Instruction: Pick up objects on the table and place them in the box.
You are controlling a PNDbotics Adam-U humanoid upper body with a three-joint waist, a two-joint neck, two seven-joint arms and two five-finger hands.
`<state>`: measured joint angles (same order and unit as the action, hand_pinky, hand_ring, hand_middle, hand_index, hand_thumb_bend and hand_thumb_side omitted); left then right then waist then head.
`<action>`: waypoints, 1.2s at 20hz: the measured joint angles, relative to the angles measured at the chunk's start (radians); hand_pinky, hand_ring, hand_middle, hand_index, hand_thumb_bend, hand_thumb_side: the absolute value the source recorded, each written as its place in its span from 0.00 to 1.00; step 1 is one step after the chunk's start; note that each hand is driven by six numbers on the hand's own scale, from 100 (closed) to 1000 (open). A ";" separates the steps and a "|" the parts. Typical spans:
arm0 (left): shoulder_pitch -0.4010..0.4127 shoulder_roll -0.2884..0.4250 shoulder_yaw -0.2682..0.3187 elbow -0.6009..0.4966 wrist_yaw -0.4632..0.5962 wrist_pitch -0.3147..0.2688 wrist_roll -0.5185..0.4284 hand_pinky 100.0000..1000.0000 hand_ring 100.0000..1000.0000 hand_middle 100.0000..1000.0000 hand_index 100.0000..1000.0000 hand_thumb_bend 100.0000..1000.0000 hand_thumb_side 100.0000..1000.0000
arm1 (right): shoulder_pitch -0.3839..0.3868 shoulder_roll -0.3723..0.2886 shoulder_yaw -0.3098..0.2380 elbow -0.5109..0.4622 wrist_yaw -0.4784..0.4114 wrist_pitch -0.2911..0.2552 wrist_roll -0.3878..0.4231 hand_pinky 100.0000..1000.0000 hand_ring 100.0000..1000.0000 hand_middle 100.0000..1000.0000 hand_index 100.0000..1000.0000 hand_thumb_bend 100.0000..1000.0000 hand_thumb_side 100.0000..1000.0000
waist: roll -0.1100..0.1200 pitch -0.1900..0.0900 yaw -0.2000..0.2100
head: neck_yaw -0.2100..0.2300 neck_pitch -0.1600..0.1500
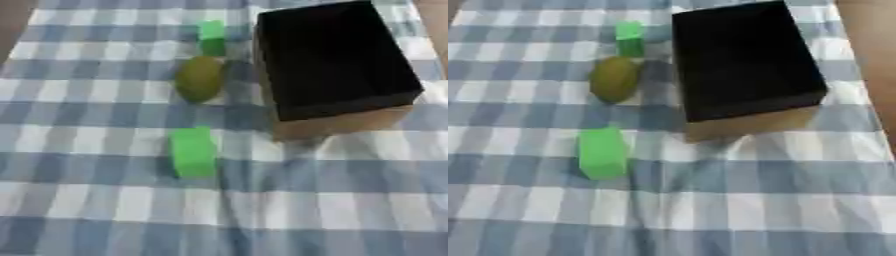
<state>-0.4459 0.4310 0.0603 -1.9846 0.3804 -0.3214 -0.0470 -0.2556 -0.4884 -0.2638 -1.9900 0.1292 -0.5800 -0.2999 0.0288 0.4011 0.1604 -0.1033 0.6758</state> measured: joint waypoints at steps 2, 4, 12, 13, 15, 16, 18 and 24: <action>0.004 0.000 0.000 0.000 -0.001 0.000 -0.001 0.86 0.81 0.78 0.93 0.00 0.72 | 0.000 0.000 0.000 0.000 0.000 0.000 0.000 0.90 0.96 0.45 0.88 0.00 0.41 | 0.000 0.000 0.000 | -0.003 0.000; 0.005 0.000 0.000 0.000 -0.002 0.000 -0.001 0.86 0.81 0.78 0.93 0.00 0.72 | 0.000 0.000 0.000 0.000 0.000 -0.001 0.001 0.90 0.96 0.45 0.88 0.00 0.41 | 0.000 0.000 -0.001 | -0.013 0.000; 0.006 0.020 0.000 0.000 -0.010 -0.005 -0.011 0.86 0.81 0.78 0.94 0.00 0.71 | 0.005 0.000 0.000 0.000 0.001 -0.001 0.000 0.90 0.96 0.45 0.88 0.00 0.41 | 0.000 0.000 -0.003 | -0.050 0.000; 0.006 0.029 -0.001 0.000 -0.014 -0.007 -0.014 0.86 0.81 0.77 0.94 0.00 0.70 | 0.009 0.000 0.000 0.000 0.001 -0.001 0.000 0.90 0.95 0.45 0.88 0.00 0.41 | 0.000 0.000 -0.004 | -0.053 0.000; 0.005 0.065 -0.008 0.000 -0.033 -0.018 -0.024 0.86 0.81 0.77 0.94 0.00 0.69 | 0.015 -0.001 0.000 0.000 0.003 -0.002 0.000 0.90 0.95 0.45 0.88 0.00 0.41 | 0.000 0.000 -0.006 | -0.056 0.001; 0.005 0.095 -0.015 0.000 -0.049 -0.026 -0.032 0.86 0.81 0.77 0.94 0.00 0.68 | 0.021 -0.001 0.000 0.000 0.005 -0.003 -0.001 0.90 0.95 0.45 0.88 0.00 0.41 | 0.000 0.000 -0.007 | -0.057 0.001; 0.004 0.164 -0.032 0.001 -0.087 -0.045 -0.051 0.85 0.80 0.76 0.94 0.00 0.66 | 0.031 -0.004 0.000 0.000 0.011 -0.006 -0.002 0.90 0.95 0.45 0.88 0.00 0.41 | 0.001 0.000 -0.009 | -0.058 0.005; 0.006 0.407 -0.094 0.031 -0.247 -0.137 -0.108 0.85 0.80 0.76 0.93 0.00 0.62 | 0.059 -0.020 0.000 0.000 0.032 -0.011 -0.005 0.90 0.95 0.44 0.88 0.00 0.41 | 0.020 0.000 -0.010 | -0.060 0.014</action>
<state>-0.4399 0.8378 -0.0336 -1.9534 0.1336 -0.4589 -0.1551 -0.1963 -0.5087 -0.2639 -1.9900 0.1614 -0.5913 -0.3050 0.0483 0.4006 0.1508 -0.1628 0.6899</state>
